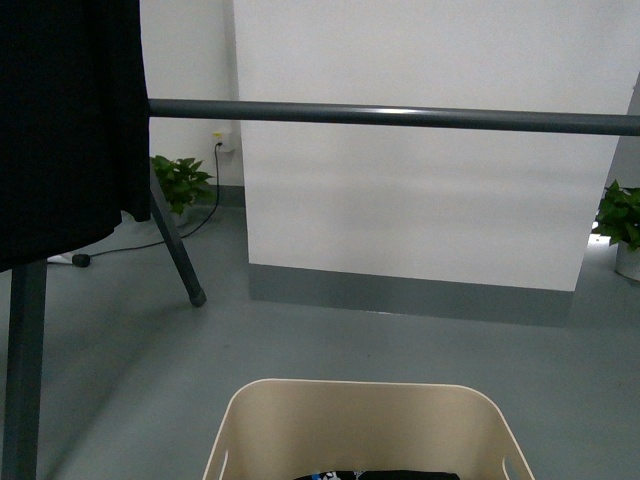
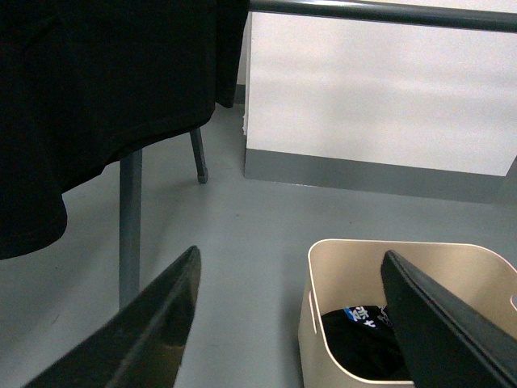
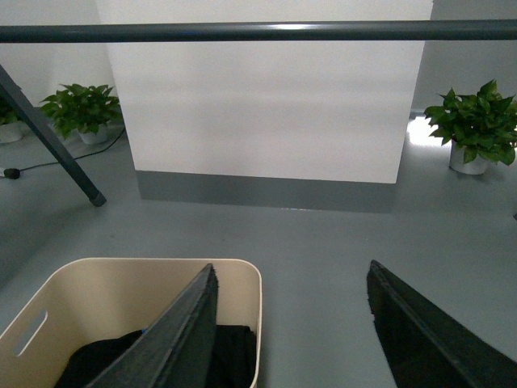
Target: Move hamper under clothes hanger
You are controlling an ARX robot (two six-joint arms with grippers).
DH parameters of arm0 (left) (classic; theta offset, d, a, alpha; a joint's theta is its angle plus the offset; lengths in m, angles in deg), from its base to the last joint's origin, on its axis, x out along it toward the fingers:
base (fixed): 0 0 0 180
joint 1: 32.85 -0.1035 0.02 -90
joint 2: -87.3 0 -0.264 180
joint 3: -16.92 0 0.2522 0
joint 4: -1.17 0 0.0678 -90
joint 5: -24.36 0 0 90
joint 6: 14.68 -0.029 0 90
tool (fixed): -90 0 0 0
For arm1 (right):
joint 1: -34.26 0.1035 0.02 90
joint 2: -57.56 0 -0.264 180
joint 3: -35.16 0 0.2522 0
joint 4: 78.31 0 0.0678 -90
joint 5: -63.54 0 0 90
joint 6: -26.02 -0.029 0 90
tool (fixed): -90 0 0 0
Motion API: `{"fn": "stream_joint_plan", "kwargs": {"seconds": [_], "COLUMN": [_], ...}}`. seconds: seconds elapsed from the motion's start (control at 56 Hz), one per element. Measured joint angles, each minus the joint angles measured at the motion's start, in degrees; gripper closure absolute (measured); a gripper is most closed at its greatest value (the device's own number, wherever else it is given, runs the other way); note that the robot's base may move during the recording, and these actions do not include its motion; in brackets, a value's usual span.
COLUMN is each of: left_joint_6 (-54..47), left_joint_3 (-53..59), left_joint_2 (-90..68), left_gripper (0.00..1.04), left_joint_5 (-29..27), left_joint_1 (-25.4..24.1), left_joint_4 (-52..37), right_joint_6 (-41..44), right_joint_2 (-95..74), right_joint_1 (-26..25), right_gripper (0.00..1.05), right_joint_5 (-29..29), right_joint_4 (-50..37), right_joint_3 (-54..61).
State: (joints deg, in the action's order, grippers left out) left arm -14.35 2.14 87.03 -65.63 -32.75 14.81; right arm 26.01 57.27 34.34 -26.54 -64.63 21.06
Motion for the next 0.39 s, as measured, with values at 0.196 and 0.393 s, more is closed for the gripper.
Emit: {"fn": "stream_joint_plan", "kwargs": {"seconds": [0.196, 0.393], "left_joint_6": [0.0, -0.1], "left_joint_3": [0.0, 0.0], "left_joint_2": [0.0, 0.0], "left_gripper": [0.06, 0.07], "left_joint_5": [0.0, 0.0], "left_joint_1": [0.0, 0.0], "left_joint_4": [0.0, 0.0], "right_joint_6": [0.0, 0.0], "right_joint_2": [0.0, 0.0], "right_joint_1": [0.0, 0.0], "right_gripper": [0.19, 0.08], "right_joint_5": [0.0, 0.0], "right_joint_4": [0.0, 0.0], "right_joint_3": [0.0, 0.0]}}
